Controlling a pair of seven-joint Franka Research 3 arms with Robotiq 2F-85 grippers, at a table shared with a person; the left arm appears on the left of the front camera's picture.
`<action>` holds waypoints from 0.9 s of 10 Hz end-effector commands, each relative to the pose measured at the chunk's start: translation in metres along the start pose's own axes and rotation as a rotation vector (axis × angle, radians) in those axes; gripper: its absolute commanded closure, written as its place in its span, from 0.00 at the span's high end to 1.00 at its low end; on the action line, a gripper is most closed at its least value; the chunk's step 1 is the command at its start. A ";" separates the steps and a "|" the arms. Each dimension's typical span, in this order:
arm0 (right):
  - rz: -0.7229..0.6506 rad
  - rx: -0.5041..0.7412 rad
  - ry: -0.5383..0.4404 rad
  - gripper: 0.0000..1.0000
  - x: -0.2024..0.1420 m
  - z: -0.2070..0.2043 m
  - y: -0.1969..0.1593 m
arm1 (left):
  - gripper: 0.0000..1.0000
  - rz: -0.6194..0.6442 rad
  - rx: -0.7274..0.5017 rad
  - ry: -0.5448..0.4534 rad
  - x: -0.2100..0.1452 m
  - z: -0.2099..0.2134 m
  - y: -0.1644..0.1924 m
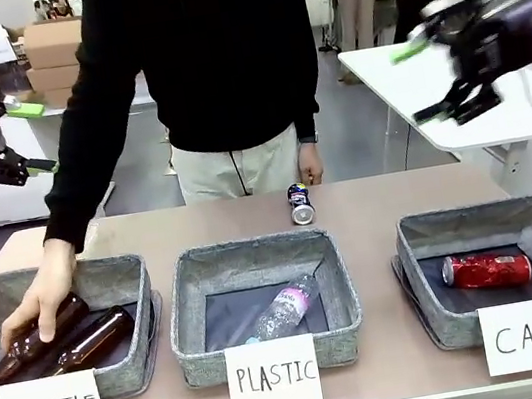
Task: Sort the can waste into the basket.
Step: Pick up the can waste from the table and place it in the right Fabric basket.
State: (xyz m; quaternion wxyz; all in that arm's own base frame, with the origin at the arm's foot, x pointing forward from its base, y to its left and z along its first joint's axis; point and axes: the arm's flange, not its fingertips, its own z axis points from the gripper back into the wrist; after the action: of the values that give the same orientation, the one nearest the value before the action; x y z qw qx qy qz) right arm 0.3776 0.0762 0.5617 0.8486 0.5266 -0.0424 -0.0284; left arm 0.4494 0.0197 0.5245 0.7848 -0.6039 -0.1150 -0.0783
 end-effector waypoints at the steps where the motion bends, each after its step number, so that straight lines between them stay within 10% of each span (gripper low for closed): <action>1: -0.113 -0.377 0.117 1.00 0.100 -0.074 0.007 | 1.00 -0.003 0.004 -0.009 0.000 0.001 -0.002; 3: -0.172 -0.660 0.127 1.00 0.150 -0.147 -0.025 | 1.00 -0.003 0.004 -0.009 0.000 0.001 -0.002; 8: -0.127 -0.618 0.120 1.00 0.142 -0.190 -0.056 | 1.00 -0.003 0.004 -0.009 0.000 0.001 -0.002; 9: -0.498 -0.895 -0.073 1.00 0.159 -0.212 -0.051 | 1.00 -0.003 0.004 -0.009 0.000 0.001 -0.002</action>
State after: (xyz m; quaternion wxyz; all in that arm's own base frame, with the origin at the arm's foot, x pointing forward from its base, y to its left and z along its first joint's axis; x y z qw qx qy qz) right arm 0.5418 0.2036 0.4350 0.9689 0.2116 0.0402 -0.1221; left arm 0.4499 0.0199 0.5239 0.7850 -0.6038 -0.1148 -0.0778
